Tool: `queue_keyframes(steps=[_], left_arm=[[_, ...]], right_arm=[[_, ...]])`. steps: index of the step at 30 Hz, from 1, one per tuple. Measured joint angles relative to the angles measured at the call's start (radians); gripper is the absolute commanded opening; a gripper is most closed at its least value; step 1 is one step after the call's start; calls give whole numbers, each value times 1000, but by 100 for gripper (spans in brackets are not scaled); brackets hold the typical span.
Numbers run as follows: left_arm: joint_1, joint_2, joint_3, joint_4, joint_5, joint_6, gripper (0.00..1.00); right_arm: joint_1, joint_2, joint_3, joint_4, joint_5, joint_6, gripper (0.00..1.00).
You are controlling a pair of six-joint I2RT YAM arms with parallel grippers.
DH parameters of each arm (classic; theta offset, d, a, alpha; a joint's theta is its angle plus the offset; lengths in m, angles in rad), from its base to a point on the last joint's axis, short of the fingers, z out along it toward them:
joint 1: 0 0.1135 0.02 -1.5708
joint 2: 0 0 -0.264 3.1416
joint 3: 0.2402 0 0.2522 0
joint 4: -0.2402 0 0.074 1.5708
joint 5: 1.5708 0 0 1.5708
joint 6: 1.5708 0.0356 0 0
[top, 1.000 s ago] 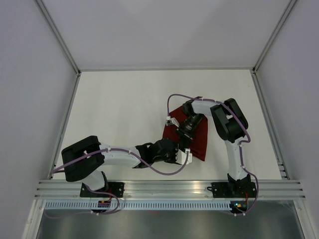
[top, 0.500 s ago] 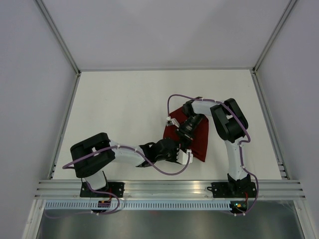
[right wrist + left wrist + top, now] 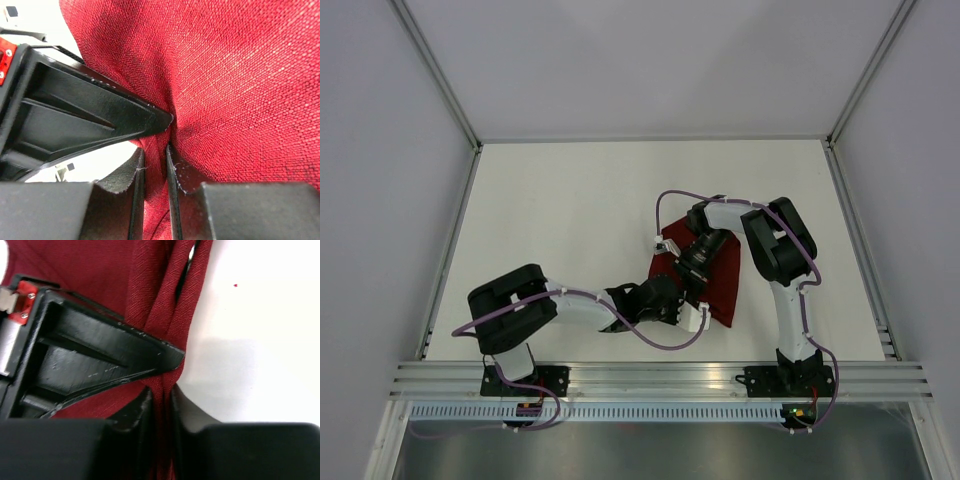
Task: Fold the napkin, place the utensils inside, and roll it up
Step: Roll the napkin with the utensil
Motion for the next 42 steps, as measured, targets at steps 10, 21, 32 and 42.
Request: queue_keyframes(steps=[10,21,32,42], left_arm=[[5,27,100,-159,52,-11,2],[55,84,240,-320,164,-114,2],[138,116,314,-401,281,-201,2],[237,209,453,-551,481,-297,2]], right_arm=[[-7,-16,-24,4,9,10,33],[-10,-147,-94,80,95,41,52],[-125,-214,-91,199,154,95,54],[-302,-350,-124,357,164,116,54]])
